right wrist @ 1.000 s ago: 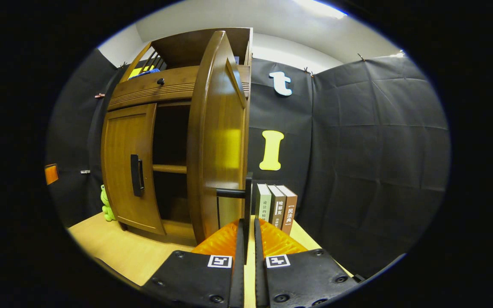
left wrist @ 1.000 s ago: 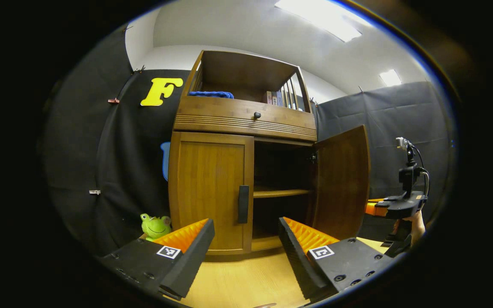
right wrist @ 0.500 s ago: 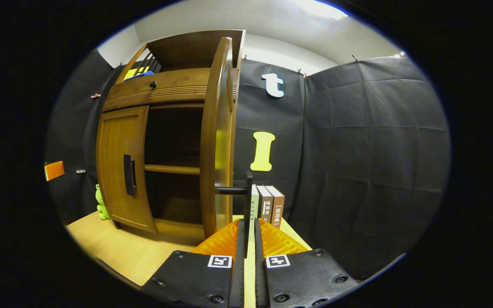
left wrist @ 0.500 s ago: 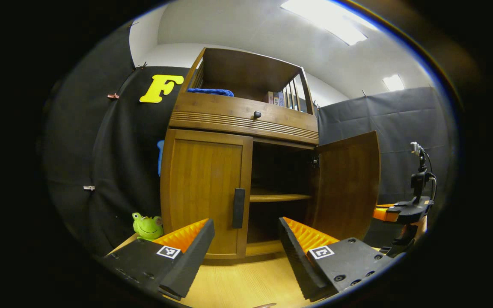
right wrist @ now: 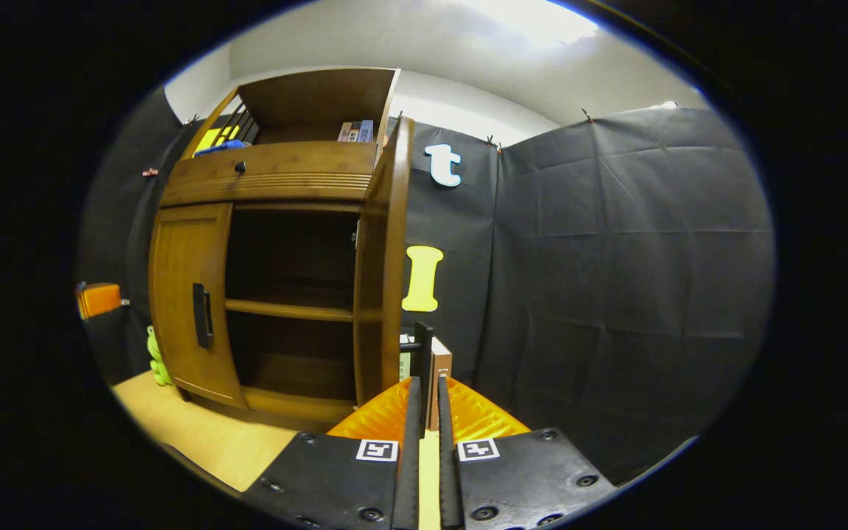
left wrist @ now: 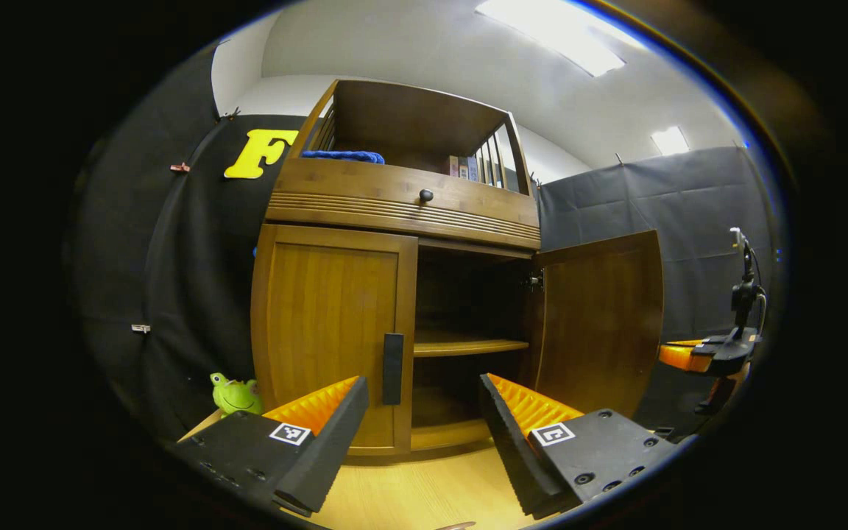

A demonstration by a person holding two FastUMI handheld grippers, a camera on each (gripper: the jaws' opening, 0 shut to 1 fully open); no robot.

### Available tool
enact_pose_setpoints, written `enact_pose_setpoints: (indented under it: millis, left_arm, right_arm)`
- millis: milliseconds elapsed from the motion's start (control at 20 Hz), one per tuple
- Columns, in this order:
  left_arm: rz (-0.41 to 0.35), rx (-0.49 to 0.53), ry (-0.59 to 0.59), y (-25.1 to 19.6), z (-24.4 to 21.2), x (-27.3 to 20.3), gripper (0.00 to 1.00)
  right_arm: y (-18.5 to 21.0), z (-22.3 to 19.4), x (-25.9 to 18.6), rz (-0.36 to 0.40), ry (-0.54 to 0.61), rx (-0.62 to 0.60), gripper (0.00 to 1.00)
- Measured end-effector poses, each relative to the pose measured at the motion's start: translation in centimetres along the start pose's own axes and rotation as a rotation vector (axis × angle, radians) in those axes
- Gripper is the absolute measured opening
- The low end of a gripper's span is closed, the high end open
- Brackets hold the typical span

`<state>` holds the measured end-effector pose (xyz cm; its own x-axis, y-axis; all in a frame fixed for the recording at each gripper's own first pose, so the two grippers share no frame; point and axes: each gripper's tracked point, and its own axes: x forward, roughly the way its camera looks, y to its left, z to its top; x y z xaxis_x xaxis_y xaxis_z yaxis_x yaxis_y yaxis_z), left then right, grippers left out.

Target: Open the right door of the double-door shoe cabinet with the right hand, and open the left door with the left hand.

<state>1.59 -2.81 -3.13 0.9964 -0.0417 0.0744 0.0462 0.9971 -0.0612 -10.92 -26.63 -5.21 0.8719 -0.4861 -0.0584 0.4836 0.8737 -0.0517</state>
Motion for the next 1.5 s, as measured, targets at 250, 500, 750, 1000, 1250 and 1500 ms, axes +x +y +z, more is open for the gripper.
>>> enact_pose_setpoints:
  millis: [250,500,750,1000,1250,1500]
  left_arm:
    - [-0.008,0.014,-0.012,0.0,0.2,1.6,0.93]
    - [0.017,0.043,-0.008,1.3,0.0,5.0,0.93]
    - [0.068,0.069,0.003,3.2,-0.7,9.7,0.93]
    - [0.098,0.097,0.024,4.1,-2.7,14.6,0.93]
    - [0.17,0.117,0.014,6.1,-4.5,18.8,0.9]
    - [0.166,0.094,0.027,6.3,-5.5,21.1,0.89]
  right_arm:
    - [3.2,2.2,-2.3,0.098,-0.023,-0.017,0.3]
    - [6.6,5.4,-4.3,0.239,-0.068,0.055,0.87]
    - [5.5,7.2,-4.2,0.205,-0.112,0.056,0.89]
    - [4.8,6.4,-3.6,0.189,-0.071,0.051,0.91]
    - [4.1,6.5,-3.5,0.173,-0.075,0.051,0.9]
    - [4.4,6.3,-3.4,0.18,-0.075,0.041,0.9]
